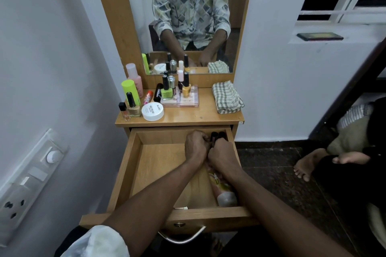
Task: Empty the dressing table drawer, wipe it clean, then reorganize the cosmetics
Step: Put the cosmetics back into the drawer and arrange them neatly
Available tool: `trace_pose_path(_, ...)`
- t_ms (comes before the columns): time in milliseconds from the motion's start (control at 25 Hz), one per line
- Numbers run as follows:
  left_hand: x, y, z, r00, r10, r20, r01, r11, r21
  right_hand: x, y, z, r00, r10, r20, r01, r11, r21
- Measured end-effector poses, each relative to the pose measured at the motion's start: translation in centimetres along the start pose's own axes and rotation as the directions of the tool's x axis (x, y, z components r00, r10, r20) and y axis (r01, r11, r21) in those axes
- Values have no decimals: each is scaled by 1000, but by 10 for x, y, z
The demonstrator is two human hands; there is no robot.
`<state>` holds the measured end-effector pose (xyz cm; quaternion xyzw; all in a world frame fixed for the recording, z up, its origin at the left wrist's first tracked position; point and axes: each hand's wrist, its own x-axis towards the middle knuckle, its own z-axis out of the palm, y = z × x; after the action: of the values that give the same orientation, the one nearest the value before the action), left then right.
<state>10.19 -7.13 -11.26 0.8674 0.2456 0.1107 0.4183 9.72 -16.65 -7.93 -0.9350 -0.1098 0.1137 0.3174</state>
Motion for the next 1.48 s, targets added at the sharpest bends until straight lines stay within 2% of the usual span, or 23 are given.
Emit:
trace_pose_path(160, -1, 9, -20, 998, -64, 26, 62, 997, 49, 5, 7, 1, 999, -38, -37, 41, 995, 93)
trace_pose_path(240, -3, 14, -42, 997, -31, 70, 21, 991, 131, 6, 1, -4, 985, -148, -84, 155, 984, 86)
trace_pose_path(320, -11, 18, -68, 998, 22, 65, -30, 992, 125, 5, -11, -13, 959, -252, -129, 265, 959, 96)
trace_pose_path(400, -21, 24, -96, 998, 46, -42, -43, 997, 69, 3, -30, -23, 921, -333, -200, 360, 925, 118)
trace_pose_path(440, -22, 27, -109, 989, 52, -141, -50, 998, 23, 5, -41, -29, 901, -363, -236, 401, 906, 137)
trace_pose_path(560, -3, 39, -140, 893, 57, -447, -96, 993, -64, 24, -77, -44, 846, -406, -345, 480, 863, 161)
trace_pose_path(640, 20, 43, -151, 859, 58, -508, -89, 995, -37, 48, -97, -49, 842, -390, -372, 468, 871, 146)
trace_pose_path(840, 64, 37, -154, 918, 70, -390, -41, 996, 81, 104, -117, -34, 902, -335, -271, 360, 932, 47)
trace_pose_path(1080, 72, 31, -150, 917, 131, -376, -101, 990, 99, 119, -114, -22, 900, -311, -307, 339, 940, 42)
trace_pose_path(1200, 68, 34, -151, 917, 126, -378, -107, 992, 73, 110, -117, -31, 904, -312, -293, 355, 928, 109)
trace_pose_path(1320, 43, 46, -156, 915, 157, -372, -161, 987, 21, 78, -114, -47, 877, -353, -325, 427, 883, 195)
trace_pose_path(1480, -3, 27, -152, 970, 190, -154, -194, 981, -12, 10, -78, -40, 908, -340, -244, 384, 909, 160)
